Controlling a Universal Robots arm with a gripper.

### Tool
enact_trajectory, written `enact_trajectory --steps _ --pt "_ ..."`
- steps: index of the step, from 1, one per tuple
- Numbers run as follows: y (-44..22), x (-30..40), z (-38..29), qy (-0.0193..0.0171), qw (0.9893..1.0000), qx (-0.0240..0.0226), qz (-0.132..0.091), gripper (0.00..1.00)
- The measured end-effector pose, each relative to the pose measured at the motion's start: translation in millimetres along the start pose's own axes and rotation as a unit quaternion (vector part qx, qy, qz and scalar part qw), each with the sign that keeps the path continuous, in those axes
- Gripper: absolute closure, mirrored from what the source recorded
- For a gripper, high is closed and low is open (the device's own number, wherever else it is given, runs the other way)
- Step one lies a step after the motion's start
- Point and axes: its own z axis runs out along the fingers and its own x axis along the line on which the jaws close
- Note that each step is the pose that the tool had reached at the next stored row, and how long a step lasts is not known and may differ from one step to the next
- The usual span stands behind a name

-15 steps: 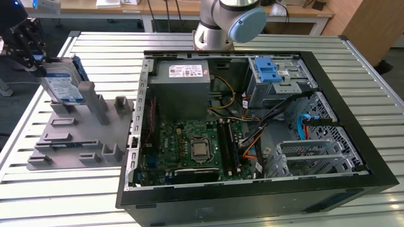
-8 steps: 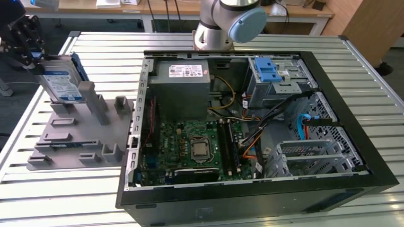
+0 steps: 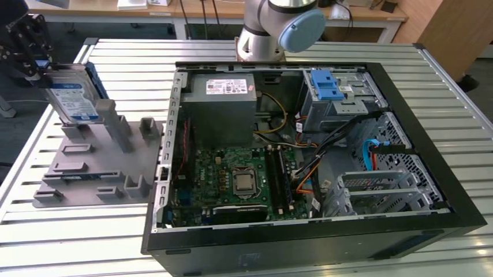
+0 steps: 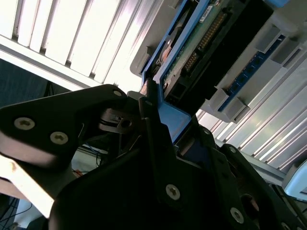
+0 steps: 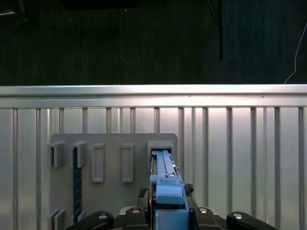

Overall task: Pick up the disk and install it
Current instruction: 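Pick up the disk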

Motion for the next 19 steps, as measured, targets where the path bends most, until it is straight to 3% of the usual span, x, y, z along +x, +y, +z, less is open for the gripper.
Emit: enact_trajectory --steps 19 --pt "0.0 0.1 -14.3 -0.0004 1.0000 0.0001 0.000 0.64"
